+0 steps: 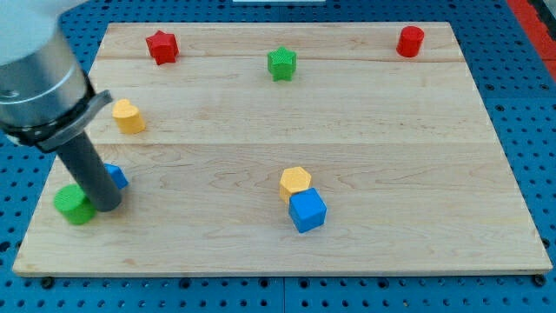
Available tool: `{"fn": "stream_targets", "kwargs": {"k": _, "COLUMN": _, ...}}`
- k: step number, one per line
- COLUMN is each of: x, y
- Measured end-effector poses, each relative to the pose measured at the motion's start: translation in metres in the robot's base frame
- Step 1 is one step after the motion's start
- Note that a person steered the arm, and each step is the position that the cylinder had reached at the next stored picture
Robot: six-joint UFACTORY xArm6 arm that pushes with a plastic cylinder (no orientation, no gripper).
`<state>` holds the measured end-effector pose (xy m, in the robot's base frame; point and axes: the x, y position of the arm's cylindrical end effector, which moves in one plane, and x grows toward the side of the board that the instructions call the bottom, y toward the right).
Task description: Push yellow heart into blue triangle
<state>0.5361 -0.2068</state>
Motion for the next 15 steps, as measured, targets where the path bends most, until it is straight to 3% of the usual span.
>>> {"fn": "stream_targets", "kwargs": {"k": 2, "x": -0.072, "y": 0.084}}
{"fn": "stream_targets", "kwargs": {"k": 3, "x": -0.134, "y": 0.068}}
{"fn": "stream_targets", "kwargs": {"k": 4, "x": -0.169, "y": 0.024}}
{"fn": "stream_targets", "kwargs": {"k": 6, "x": -0.161, "y": 0.009}}
{"fn": "stream_targets", "kwargs": {"k": 9, "x": -0.117, "y": 0.004}}
{"fn": "stream_targets", "kwargs": {"k": 11, "x": -0.149, "y": -0.031}}
{"fn": "stream_targets", "kwargs": {"k": 14, "x": -0.085, "y": -0.024}}
{"fn": "stream_targets", "kwargs": {"k": 15, "x": -0.119, "y": -0.019}}
